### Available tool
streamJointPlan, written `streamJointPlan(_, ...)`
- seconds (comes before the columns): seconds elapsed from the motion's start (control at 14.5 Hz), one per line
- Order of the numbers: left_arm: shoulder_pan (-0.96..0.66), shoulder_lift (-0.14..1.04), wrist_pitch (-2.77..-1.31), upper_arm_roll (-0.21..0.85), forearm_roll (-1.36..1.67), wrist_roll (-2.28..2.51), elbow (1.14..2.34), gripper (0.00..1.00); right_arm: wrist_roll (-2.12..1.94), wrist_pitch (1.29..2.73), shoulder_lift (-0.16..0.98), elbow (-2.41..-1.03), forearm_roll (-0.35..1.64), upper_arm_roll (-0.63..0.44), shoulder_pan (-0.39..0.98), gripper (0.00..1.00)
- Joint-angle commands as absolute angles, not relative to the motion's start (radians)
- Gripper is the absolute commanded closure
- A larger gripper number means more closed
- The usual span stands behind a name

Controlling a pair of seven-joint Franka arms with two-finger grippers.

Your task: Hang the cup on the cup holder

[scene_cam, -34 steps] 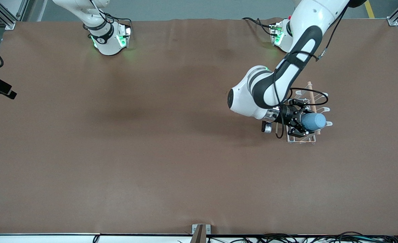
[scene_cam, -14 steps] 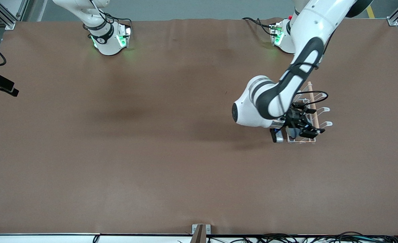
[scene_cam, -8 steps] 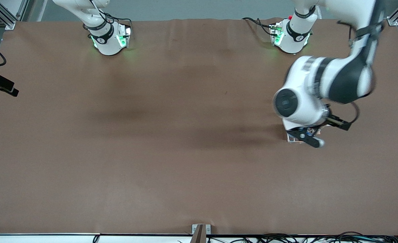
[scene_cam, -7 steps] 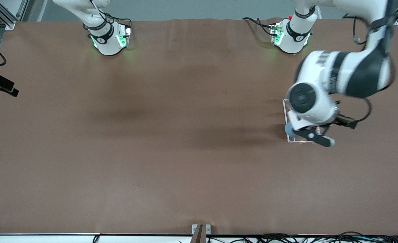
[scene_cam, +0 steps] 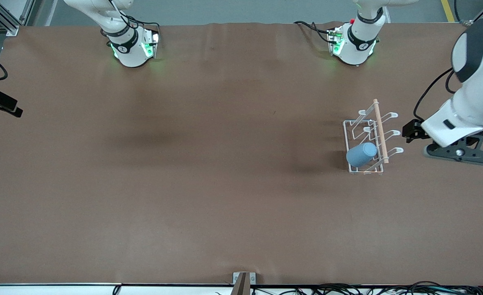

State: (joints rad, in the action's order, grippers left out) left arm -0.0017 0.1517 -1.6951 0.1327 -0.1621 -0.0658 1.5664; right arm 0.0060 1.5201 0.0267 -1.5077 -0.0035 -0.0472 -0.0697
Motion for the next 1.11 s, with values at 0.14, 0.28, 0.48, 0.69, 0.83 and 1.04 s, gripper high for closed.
streamJointPlan(0.14,-0.017,0.002,-1.735,0.097,-0.032,0.004,1.674,0.00,-0.006,1.514,0.029,-1.497,-0.020,-0.035,-0.084,0.00)
streamJointPlan(0.28,-0.034,-0.029,-1.730,0.097,-0.022,0.028,1.674,0.00,-0.006,1.514,0.031,-1.497,-0.020,-0.035,-0.084,0.00)
streamJointPlan(0.48,-0.049,-0.069,-1.707,0.095,0.001,0.097,1.675,0.00,-0.006,1.514,0.031,-1.497,-0.020,-0.035,-0.084,0.00)
streamJointPlan(0.69,-0.073,-0.069,-1.704,0.060,0.000,0.091,1.639,0.00,-0.008,1.520,0.031,-1.497,-0.020,-0.037,-0.084,0.00)
streamJointPlan(0.83,-0.084,-0.069,-1.663,0.025,0.002,0.077,1.612,0.00,-0.008,1.520,0.031,-1.497,-0.020,-0.037,-0.086,0.00)
streamJointPlan(1.04,-0.086,-0.067,-1.623,-0.020,0.003,0.041,1.589,0.00,-0.008,1.522,0.031,-1.497,-0.021,-0.037,-0.086,0.00)
